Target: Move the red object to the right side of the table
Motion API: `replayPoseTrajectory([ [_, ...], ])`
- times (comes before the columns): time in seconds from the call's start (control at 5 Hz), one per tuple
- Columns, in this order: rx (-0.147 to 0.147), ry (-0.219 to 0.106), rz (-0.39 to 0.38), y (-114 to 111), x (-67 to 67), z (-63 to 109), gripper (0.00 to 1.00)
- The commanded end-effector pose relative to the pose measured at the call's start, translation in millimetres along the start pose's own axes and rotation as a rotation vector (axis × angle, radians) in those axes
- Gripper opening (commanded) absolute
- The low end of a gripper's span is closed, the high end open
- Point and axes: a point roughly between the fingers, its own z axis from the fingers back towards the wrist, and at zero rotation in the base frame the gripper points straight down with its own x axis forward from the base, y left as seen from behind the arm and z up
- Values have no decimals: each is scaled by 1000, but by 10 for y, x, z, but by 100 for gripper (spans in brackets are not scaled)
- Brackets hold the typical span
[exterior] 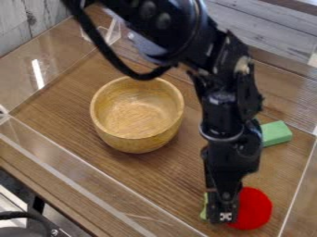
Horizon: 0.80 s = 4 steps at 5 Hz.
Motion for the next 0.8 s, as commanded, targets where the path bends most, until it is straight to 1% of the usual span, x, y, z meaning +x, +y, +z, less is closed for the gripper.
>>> replayPoseTrajectory([
  [0.0,63,-42,-62,140,19,446,100],
  [0.2,102,-60,-79,303,-75,844,100],
  [0.4,141,-70,-74,437,-228,1050,100],
  [0.6,196,-83,3,673,-424,1207,100],
])
